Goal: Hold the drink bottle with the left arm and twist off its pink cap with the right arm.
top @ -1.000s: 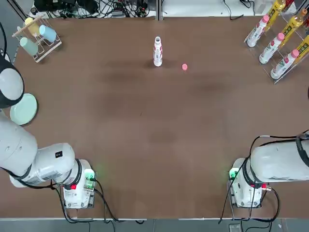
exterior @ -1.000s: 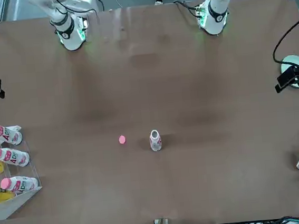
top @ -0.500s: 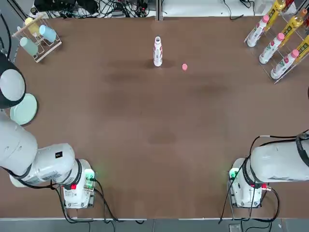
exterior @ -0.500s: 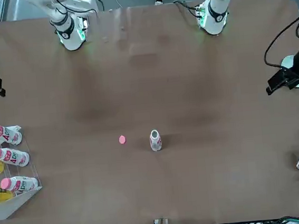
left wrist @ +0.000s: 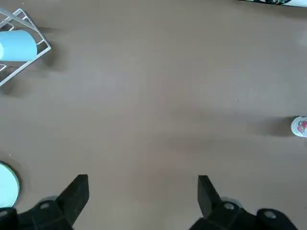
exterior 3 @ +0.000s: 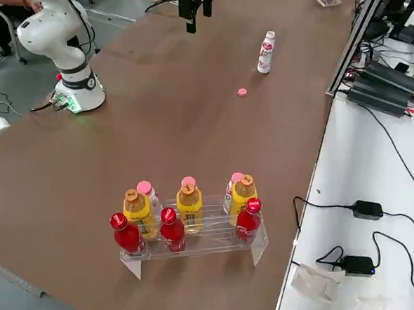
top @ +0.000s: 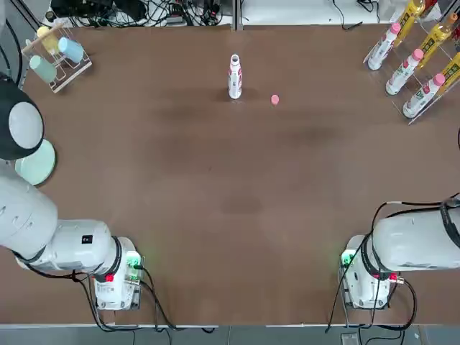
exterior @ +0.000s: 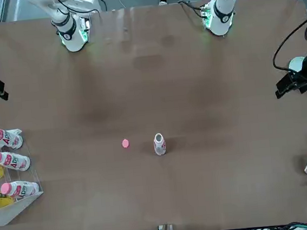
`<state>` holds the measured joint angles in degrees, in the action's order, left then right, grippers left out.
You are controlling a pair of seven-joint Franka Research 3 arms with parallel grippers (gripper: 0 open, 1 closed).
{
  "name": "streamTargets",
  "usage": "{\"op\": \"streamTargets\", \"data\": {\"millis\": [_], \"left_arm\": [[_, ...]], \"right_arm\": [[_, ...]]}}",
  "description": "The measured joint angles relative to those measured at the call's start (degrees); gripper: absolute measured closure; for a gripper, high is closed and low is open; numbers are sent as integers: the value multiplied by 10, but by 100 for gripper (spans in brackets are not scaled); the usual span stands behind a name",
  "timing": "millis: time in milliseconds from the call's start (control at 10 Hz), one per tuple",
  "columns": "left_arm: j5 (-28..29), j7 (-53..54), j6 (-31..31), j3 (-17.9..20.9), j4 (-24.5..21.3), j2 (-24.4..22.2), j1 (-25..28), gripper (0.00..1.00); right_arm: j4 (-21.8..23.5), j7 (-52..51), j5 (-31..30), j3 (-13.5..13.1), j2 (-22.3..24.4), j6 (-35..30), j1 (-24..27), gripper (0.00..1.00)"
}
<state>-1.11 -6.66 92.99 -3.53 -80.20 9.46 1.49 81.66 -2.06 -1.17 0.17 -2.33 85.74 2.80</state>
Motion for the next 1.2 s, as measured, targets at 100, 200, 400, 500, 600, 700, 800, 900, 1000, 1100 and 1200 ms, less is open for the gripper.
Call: {"op": "streamTargets", "data": {"millis": [100,200,400,500,600,700,800,900,1000,1100,1200], "left_arm": [[0,14,0,5,0,0,0,0],[0,32,0,11,0,0,0,0],[0,58,0,16,0,0,0,0],[0,62,-1,16,0,0,0,0],[0,64,-1,16,0,1,0,0],[0,64,-1,16,0,1,0,0],[0,64,-1,16,0,1,0,0],[0,63,-2,16,1,1,-1,0],[0,53,-4,16,1,1,-1,0],[0,44,-7,16,2,1,-2,0],[0,41,-8,16,3,1,-3,0]], "right_arm": [[0,2,0,0,0,0,0,0],[0,4,0,0,0,0,0,0],[0,6,0,0,0,0,0,0],[0,6,0,0,0,0,0,0],[0,7,0,0,0,0,0,0],[0,7,0,0,0,0,0,0],[0,7,0,0,0,1,0,0],[0,7,0,0,0,1,0,0],[0,7,0,0,0,1,0,0],[0,7,0,0,0,1,0,0],[0,7,0,0,0,1,0,0]]}}
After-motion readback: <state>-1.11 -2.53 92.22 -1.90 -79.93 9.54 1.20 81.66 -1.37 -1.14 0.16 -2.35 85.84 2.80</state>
